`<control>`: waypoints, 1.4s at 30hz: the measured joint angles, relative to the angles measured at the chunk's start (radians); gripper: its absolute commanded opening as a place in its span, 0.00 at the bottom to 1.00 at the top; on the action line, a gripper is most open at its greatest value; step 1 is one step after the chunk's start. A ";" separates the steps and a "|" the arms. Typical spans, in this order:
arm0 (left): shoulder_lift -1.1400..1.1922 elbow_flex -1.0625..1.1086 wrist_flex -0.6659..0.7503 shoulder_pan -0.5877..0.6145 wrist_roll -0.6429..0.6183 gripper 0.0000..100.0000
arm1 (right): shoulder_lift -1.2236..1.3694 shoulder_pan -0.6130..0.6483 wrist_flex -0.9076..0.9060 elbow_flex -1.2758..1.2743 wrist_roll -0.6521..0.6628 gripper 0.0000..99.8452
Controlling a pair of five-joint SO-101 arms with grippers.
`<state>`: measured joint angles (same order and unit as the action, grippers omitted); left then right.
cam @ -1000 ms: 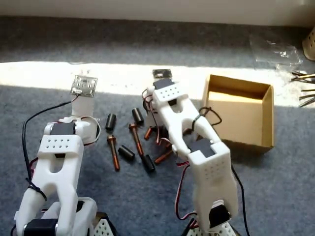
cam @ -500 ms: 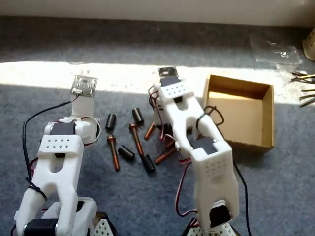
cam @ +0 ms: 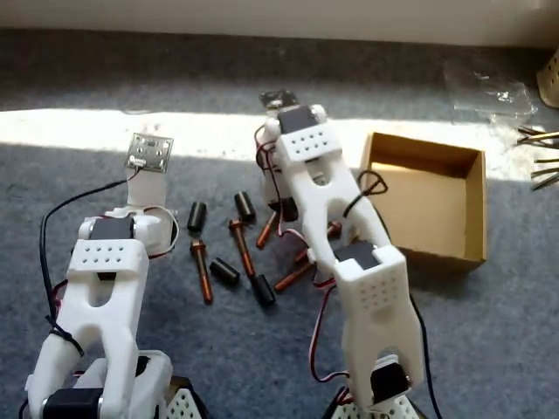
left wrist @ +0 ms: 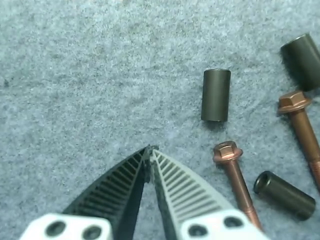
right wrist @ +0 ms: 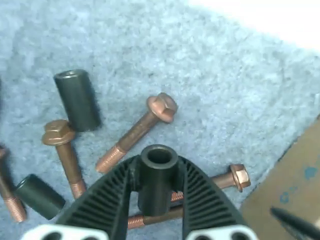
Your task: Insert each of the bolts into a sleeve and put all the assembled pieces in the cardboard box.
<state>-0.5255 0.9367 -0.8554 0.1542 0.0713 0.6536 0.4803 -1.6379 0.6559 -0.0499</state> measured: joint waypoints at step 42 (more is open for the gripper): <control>0.012 -0.068 -0.137 -0.189 -0.209 0.05 | -1.114 0.012 -0.060 -0.520 0.187 0.03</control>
<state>-0.5132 0.8692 -0.9920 -0.0345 -0.1373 -0.4603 0.4925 -1.6978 0.1358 0.1373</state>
